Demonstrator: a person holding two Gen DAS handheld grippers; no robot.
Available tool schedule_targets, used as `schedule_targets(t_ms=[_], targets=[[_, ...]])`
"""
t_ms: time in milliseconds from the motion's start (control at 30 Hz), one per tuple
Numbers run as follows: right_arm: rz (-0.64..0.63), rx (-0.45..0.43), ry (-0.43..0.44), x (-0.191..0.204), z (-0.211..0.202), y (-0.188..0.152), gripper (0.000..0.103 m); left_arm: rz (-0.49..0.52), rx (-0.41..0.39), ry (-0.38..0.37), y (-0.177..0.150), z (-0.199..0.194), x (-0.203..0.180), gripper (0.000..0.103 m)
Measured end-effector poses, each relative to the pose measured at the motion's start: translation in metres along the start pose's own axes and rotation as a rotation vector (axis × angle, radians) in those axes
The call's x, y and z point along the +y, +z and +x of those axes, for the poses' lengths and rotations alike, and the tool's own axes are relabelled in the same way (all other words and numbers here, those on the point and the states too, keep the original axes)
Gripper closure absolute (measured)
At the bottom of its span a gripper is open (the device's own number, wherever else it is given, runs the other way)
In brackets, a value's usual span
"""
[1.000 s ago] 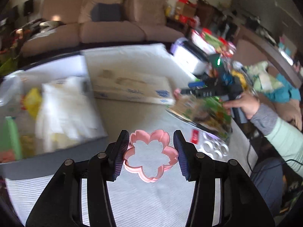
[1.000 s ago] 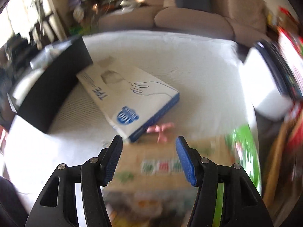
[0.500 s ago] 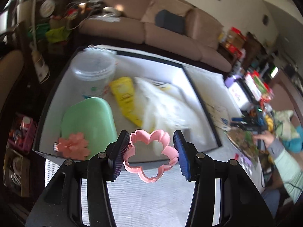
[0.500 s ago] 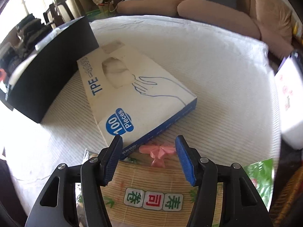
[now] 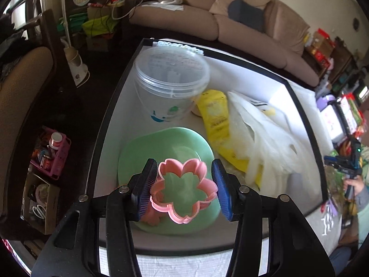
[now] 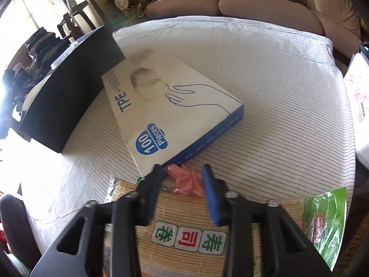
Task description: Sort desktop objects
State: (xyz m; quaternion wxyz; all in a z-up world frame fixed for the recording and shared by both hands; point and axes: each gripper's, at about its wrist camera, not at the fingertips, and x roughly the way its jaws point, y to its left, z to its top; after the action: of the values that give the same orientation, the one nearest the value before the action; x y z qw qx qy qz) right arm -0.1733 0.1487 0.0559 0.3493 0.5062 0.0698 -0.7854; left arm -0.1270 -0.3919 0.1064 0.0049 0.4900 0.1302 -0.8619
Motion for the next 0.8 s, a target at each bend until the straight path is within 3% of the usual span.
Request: schedule_targets(t_ms=[133, 200, 367, 600, 700, 800], targets=[[0.021, -0.033, 0.011, 0.001, -0.009, -0.003, 0.077, -0.06, -0.025, -0.019, 0.001, -0.003, 0.006, 0.053], [0.032, -0.054, 0.024, 0.001, -0.015, -0.004, 0.079, -0.075, -0.054, -0.04, -0.001, -0.011, 0.004, 0.038], [0.044, -0.062, -0.001, 0.006, -0.025, -0.003, 0.079, -0.094, -0.127, -0.065, -0.013, -0.044, -0.014, 0.038], [0.113, -0.104, -0.08, -0.004, -0.036, -0.001, 0.069, 0.002, -0.192, -0.224, -0.057, -0.07, -0.113, 0.037], [0.125, -0.105, -0.08, -0.008, -0.034, -0.002, 0.056, 0.041, -0.182, -0.308, -0.074, -0.062, -0.166, 0.037], [0.077, -0.061, -0.085, -0.002, -0.024, -0.004, 0.053, 0.096, -0.143, -0.376, -0.089, -0.048, -0.219, 0.037]])
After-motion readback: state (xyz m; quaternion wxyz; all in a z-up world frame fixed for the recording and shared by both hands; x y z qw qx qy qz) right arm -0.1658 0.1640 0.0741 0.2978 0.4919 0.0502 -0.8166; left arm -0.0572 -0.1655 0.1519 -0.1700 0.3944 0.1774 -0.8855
